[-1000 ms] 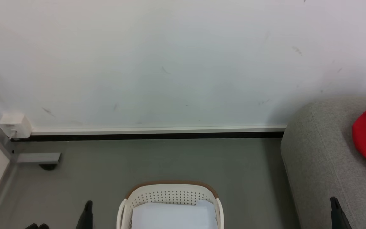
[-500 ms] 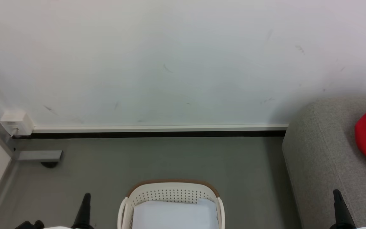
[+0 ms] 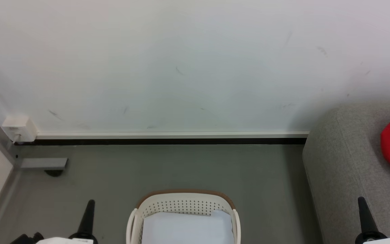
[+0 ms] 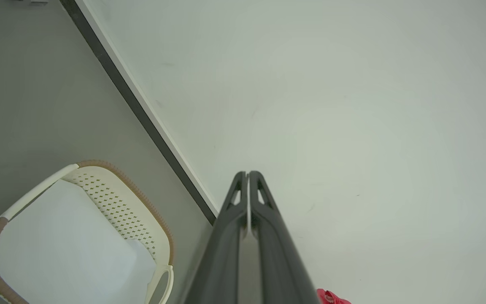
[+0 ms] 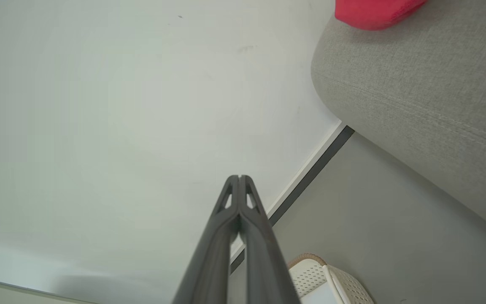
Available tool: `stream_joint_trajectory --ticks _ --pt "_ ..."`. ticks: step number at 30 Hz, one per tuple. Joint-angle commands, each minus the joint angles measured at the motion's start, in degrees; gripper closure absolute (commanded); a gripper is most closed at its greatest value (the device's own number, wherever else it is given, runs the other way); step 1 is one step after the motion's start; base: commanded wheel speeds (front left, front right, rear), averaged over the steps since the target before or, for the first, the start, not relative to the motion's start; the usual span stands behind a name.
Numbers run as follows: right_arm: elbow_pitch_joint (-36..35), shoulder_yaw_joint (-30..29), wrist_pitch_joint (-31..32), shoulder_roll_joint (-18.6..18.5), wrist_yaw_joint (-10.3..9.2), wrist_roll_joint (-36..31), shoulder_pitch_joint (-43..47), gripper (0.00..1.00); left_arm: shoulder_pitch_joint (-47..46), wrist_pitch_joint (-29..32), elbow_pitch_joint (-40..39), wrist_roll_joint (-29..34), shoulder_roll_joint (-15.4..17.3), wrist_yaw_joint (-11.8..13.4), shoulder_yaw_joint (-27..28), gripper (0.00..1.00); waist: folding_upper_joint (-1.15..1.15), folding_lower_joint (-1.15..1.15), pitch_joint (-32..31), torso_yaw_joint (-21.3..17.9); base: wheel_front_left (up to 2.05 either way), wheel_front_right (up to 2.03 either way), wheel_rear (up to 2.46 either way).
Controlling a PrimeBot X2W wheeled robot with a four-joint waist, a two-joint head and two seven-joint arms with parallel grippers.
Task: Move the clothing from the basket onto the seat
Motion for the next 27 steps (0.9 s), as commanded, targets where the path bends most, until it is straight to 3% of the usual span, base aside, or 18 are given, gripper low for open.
stream_joint_trajectory --ticks 1,27 --pt "-0.60 -0.31 0.46 -0.29 -0.09 1.89 -1.13 1.00 -1.14 0.60 -0.75 -1.77 0.01 -0.47 0.46 1.00 0.00 0.00 0.06 0.06 0.00 0.00 0.00" --pt "-1.13 -1.73 3.90 -0.22 -0.12 14.15 -2.81 1.00 -2.59 3.98 -1.38 -13.61 -0.39 -1.85 2.39 1.00 0.00 0.00 0.80 0.72 0.00 0.00 0.00"
